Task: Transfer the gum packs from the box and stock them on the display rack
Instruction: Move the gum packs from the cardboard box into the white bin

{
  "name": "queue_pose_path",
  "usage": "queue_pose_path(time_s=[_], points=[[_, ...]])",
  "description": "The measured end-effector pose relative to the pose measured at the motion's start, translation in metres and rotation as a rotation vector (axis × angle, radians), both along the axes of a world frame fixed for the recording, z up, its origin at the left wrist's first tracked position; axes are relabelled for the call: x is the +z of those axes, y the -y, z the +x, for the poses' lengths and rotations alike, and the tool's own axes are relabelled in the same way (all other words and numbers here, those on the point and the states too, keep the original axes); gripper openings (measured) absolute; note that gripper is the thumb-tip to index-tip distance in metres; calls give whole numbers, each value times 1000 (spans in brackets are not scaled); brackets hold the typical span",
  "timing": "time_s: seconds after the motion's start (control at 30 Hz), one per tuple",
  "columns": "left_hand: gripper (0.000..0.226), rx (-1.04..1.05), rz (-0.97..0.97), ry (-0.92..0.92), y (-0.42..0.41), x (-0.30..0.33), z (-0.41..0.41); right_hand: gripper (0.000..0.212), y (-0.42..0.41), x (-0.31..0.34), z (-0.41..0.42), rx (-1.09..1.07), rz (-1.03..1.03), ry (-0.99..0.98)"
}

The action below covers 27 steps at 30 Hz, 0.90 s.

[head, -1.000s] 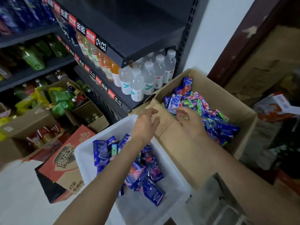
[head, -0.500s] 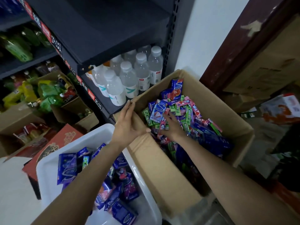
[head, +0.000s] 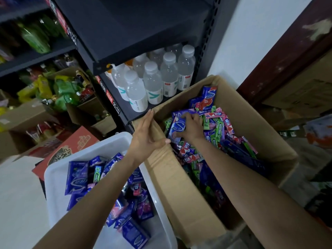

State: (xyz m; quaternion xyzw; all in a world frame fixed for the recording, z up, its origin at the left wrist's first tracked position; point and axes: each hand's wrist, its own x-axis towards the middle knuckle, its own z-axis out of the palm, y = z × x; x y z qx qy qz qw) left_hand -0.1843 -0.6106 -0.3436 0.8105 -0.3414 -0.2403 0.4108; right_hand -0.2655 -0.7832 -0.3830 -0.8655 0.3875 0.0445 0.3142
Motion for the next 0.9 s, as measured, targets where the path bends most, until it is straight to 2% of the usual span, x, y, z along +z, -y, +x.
queue_pose_path(time_s=[0.13, 0.23, 0.33, 0.5, 0.63, 0.7, 0.8, 0.9], points=[[108, 2, -15, 0, 0, 0, -2, 40, 6, 13, -8, 43, 253, 225], [106, 2, -16, 2, 0, 0, -1, 28, 7, 18, -17, -3, 330, 263], [107, -4, 0, 17, 0, 0, -1, 36, 7, 14, -20, -35, 299, 288], [98, 6, 1, 29, -2, 2, 9, 52, 20, 15, 0, 128, 99, 145], [92, 4, -8, 41, 0, 3, 10, 92, 29, 12, 18, 260, 52, -104], [95, -2, -7, 37, 1, 3, 8, 102, 35, 14, 20, 308, -3, -185], [97, -1, -6, 21, 2, 2, 7, 100, 38, 18, 19, 383, -146, -284], [95, 0, -6, 15, 2, 2, 6, 81, 29, 16, 16, 372, -95, -240]])
